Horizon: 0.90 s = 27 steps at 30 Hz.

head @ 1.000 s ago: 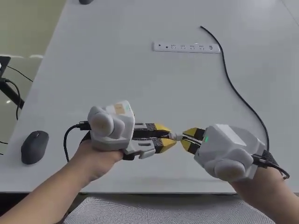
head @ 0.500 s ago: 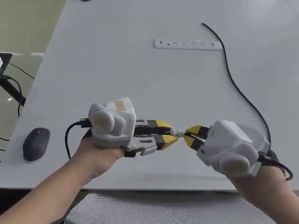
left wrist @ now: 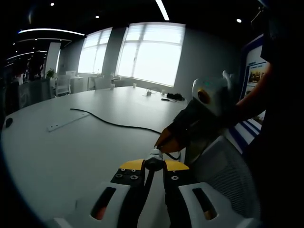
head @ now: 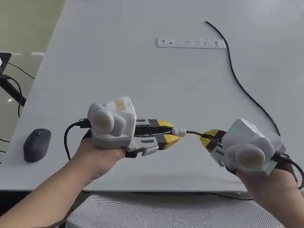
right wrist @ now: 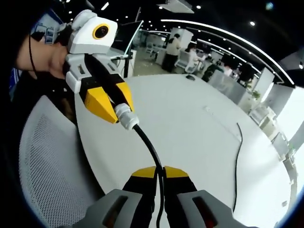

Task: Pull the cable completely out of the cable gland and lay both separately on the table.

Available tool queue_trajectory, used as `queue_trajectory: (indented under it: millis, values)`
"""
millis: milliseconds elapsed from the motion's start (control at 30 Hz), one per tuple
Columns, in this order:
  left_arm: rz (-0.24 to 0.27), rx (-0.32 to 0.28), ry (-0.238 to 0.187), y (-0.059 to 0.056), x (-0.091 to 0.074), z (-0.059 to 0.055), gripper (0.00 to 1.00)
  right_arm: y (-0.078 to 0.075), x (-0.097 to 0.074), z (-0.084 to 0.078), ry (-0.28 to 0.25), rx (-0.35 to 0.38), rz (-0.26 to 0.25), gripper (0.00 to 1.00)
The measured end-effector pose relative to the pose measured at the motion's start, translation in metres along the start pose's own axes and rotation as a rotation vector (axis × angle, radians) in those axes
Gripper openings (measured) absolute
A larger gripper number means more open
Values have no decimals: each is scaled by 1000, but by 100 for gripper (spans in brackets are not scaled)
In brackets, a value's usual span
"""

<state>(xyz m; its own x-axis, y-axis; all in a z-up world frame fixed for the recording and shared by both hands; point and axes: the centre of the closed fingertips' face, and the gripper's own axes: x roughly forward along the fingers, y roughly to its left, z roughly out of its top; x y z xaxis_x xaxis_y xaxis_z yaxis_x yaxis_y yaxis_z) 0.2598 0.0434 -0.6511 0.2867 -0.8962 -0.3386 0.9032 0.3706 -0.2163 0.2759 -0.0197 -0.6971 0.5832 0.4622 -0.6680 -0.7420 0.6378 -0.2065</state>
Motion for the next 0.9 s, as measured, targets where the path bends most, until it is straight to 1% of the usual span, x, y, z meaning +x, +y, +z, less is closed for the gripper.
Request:
queue_trajectory:
  millis: [67, 133, 200, 300, 567, 600, 633, 667, 700, 767, 900]
  values:
    - [1, 1, 1, 0, 0, -1, 15, -2, 1, -7, 13, 33, -8, 0]
    - [3, 1, 2, 0, 0, -1, 15, -5, 2, -11, 12, 70, -16, 0]
    - [5, 1, 1, 0, 0, -1, 15, -5, 4, -16, 12, 134, -19, 0]
    - [8, 2, 0, 1, 0, -1, 15, -10, 5, -23, 17, 154, -34, 0]
    - [11, 0, -4, 3, 0, 0, 15, -17, 9, -45, 47, 299, -77, 0]
    - [11, -2, -4, 3, 0, 0, 15, -18, 10, -48, 47, 330, -84, 0]
    - [12, 0, -3, 3, 0, 0, 15, -20, 10, -50, 41, 343, -96, 0]
    - [11, -1, -3, 3, 0, 0, 15, -20, 12, -52, 40, 364, -91, 0]
    - [11, -1, -2, 3, 1, 0, 15, -18, 13, -56, 51, 382, -84, 0]
    - [11, 0, 1, 3, 1, -1, 15, -17, 14, -59, 53, 380, -89, 0]
    - [8, 1, 3, 3, 1, -1, 15, -14, 15, -60, 52, 389, -84, 0]
